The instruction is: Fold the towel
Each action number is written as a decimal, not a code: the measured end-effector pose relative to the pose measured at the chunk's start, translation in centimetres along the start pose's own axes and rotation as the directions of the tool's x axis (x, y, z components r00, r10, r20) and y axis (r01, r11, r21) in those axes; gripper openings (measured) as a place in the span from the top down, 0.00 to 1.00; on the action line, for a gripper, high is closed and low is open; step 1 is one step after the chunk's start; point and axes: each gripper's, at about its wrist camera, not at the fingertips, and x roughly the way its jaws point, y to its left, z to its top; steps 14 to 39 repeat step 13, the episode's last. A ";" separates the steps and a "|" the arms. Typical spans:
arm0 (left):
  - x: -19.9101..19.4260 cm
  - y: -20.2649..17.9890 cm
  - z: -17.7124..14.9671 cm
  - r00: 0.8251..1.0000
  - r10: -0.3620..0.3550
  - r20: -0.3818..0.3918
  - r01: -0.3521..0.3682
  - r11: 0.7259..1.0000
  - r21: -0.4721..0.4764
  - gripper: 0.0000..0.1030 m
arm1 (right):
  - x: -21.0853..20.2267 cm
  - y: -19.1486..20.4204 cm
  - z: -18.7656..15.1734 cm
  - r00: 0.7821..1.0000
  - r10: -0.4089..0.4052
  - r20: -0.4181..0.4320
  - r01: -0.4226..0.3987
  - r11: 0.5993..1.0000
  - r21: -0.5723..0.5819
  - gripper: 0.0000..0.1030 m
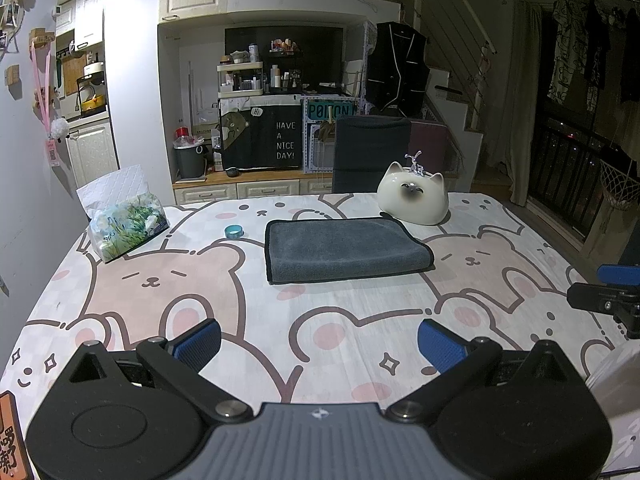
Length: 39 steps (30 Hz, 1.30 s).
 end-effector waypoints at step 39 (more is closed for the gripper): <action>0.0 -0.1 0.0 1.000 -0.001 0.001 0.001 1.000 0.000 0.00 | 0.1 0.1 -0.1 1.000 0.002 -0.002 -0.002 1.000 0.001 0.00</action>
